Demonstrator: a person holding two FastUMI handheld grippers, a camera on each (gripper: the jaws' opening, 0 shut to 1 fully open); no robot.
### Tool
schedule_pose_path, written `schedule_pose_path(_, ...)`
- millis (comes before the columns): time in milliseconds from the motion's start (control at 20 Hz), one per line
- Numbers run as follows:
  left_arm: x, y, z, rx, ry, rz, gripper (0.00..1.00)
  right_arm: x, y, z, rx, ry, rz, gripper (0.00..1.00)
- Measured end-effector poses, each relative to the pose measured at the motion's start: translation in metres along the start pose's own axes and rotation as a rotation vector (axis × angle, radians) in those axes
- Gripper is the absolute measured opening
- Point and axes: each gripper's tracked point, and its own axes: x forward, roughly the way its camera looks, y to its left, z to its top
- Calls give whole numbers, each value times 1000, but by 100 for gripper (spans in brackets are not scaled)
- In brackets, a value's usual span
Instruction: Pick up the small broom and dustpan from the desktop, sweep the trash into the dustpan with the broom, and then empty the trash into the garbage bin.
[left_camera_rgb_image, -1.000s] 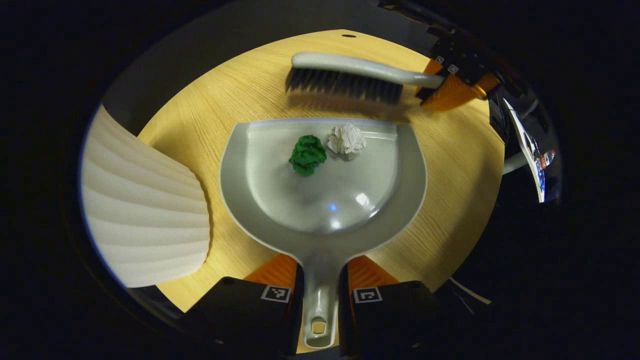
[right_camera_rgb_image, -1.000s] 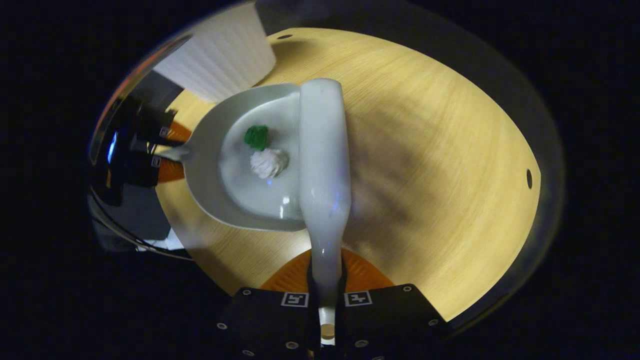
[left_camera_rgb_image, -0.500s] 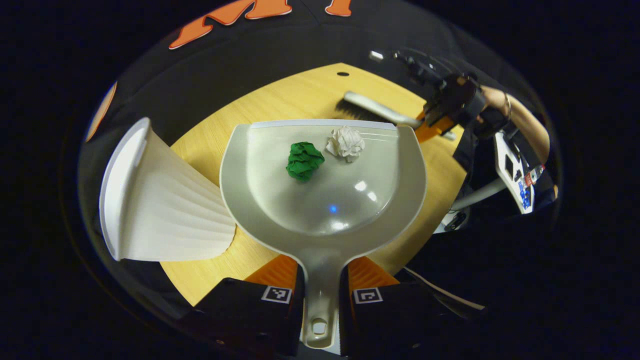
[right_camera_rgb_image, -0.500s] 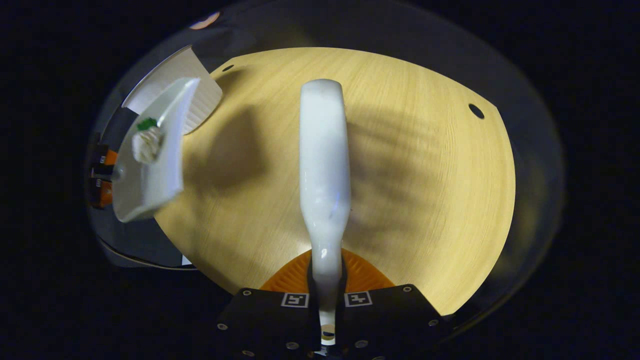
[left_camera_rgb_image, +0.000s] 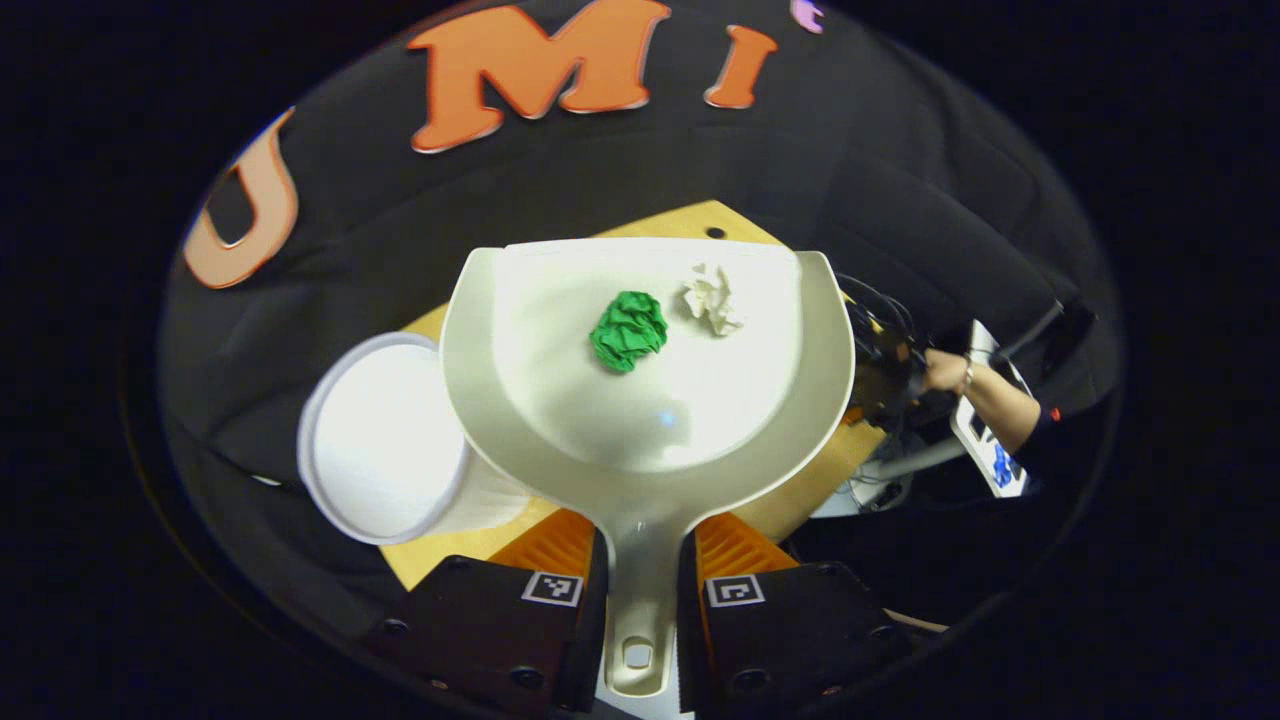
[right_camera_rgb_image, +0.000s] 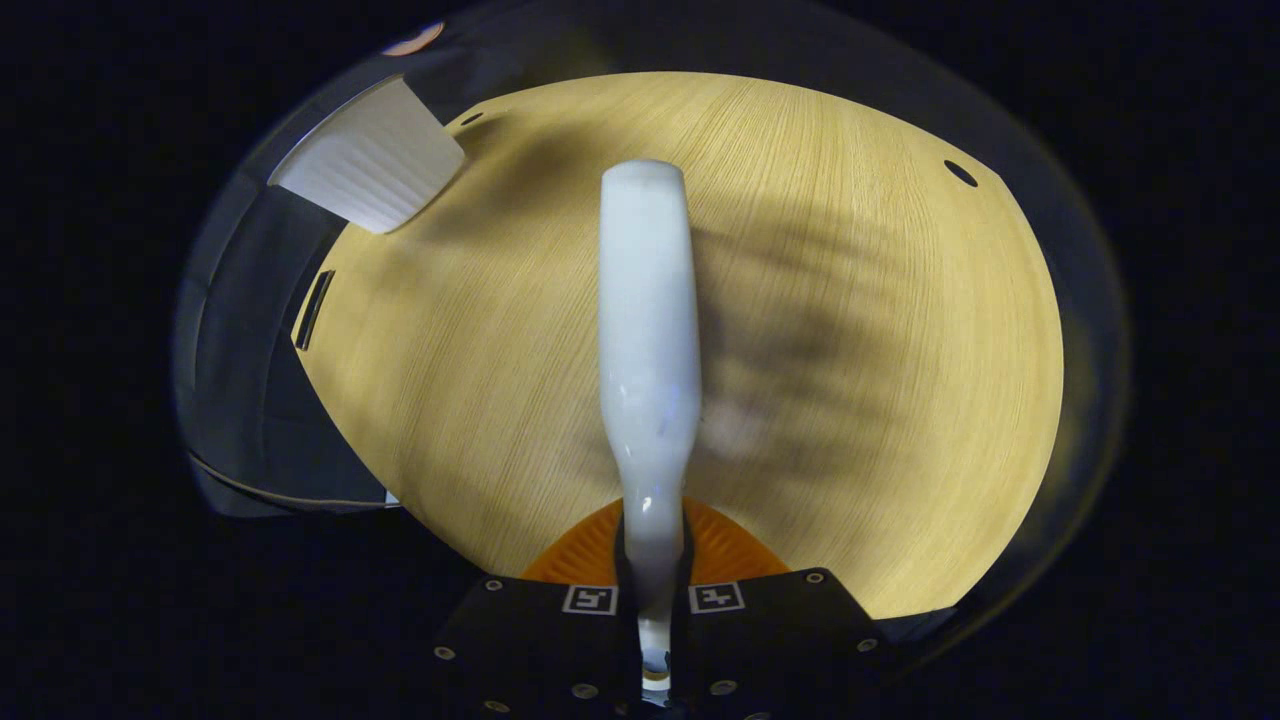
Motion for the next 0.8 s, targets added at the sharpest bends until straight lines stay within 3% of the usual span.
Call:
schedule_pose_path(150,-21,84,-13,-58,33,179,30,0,2,2,8,-24,18,11)
schedule_pose_path(350,-35,174,-52,-33,222,427,30,2,4,0,-3,-29,30,11)
schedule_pose_path(500,-40,230,-62,79,357,605,30,3,6,-2,-5,-23,27,11)
schedule_pose_path(600,-49,253,-64,268,460,724,31,4,7,-3,-4,-25,27,11)
schedule_pose_path(700,-48,261,-53,399,503,790,30,4,7,-2,3,-31,26,11)
schedule_pose_path(800,-32,265,-58,404,506,756,30,3,7,-2,13,-32,24,11)
